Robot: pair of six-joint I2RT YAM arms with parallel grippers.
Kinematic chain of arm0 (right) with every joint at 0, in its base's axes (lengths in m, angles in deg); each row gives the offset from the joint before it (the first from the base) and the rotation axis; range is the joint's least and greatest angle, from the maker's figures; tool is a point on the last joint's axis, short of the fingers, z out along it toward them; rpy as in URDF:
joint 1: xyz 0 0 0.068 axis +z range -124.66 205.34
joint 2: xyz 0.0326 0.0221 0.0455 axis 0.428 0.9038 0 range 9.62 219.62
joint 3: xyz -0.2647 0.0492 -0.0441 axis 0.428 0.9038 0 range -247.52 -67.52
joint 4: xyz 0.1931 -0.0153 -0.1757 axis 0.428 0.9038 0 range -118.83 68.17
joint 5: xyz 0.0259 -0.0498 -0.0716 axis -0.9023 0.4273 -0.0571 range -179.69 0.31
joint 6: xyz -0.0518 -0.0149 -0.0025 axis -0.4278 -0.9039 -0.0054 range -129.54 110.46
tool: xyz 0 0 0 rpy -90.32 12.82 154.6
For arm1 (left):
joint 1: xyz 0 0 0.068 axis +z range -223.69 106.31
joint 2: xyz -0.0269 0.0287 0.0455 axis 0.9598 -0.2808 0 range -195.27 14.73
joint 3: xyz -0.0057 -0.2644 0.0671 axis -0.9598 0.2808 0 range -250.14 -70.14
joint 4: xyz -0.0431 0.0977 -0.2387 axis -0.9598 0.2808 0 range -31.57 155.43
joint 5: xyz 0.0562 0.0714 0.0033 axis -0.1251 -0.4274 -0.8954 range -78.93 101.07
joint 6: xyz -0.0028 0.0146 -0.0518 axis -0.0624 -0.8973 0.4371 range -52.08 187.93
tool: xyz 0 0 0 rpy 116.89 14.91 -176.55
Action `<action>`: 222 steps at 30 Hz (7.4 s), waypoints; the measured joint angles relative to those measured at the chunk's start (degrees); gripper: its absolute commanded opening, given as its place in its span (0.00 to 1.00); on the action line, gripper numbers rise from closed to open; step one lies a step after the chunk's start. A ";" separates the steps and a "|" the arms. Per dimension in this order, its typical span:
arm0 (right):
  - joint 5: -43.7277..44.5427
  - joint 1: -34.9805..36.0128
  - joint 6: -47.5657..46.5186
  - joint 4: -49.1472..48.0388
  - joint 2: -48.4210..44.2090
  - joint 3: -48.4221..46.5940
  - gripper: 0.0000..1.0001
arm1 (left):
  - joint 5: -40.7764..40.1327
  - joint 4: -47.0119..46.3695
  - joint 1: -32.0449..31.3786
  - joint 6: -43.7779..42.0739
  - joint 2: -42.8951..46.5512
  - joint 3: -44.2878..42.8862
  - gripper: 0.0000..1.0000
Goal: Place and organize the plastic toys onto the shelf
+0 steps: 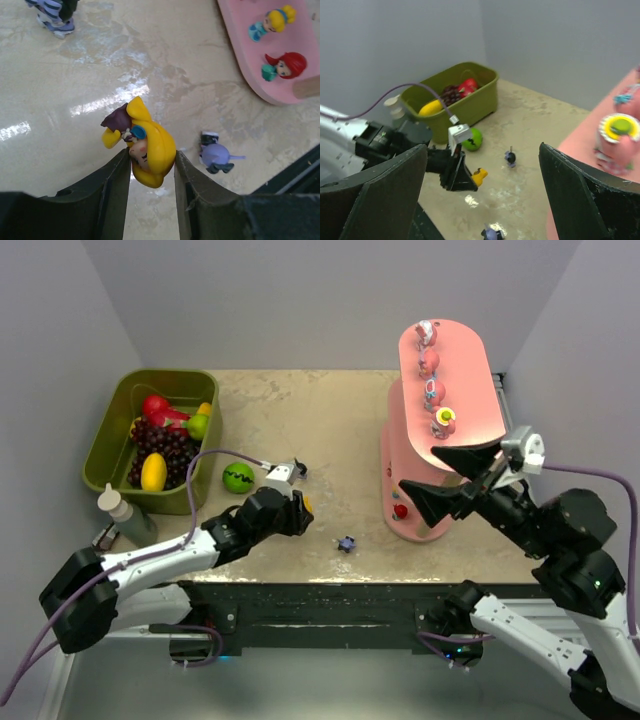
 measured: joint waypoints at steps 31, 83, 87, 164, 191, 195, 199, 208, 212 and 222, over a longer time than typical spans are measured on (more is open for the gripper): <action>-11.26 26.03 -15.37 -10.99 24.55 4.17 0.92 | 20.33 13.66 7.65 18.45 27.39 -2.45 0.00; -0.42 34.05 -35.26 -17.66 26.82 13.57 0.82 | 48.83 17.88 10.97 32.04 39.54 -2.34 0.00; -0.61 34.88 -36.46 -18.88 28.00 14.08 0.80 | 49.48 20.50 10.97 30.45 39.12 -3.78 0.00; 6.47 36.20 -8.09 -25.42 36.98 13.75 0.00 | 35.63 36.50 10.97 5.03 39.01 -12.37 0.38; 11.65 36.26 -6.08 -23.89 39.80 12.63 0.58 | 30.97 37.29 10.97 5.18 35.58 -12.37 0.00; 13.84 36.28 -6.91 -23.89 39.15 12.61 0.78 | 27.39 37.57 10.97 6.64 33.46 -12.37 0.00; 15.65 36.26 -8.15 -23.65 36.68 12.59 0.91 | 23.91 38.05 10.97 7.67 31.41 -12.37 0.00; 18.71 36.28 -8.94 -19.47 29.44 11.39 0.93 | 16.87 34.42 10.97 10.23 26.43 -11.50 0.00; 20.61 36.26 -8.07 -16.15 24.74 9.20 0.93 | 13.97 26.73 10.97 12.20 19.80 -9.31 0.00; 22.21 36.26 -5.81 -12.72 11.10 6.60 0.93 | 11.10 8.26 11.04 14.36 -3.72 -13.90 0.00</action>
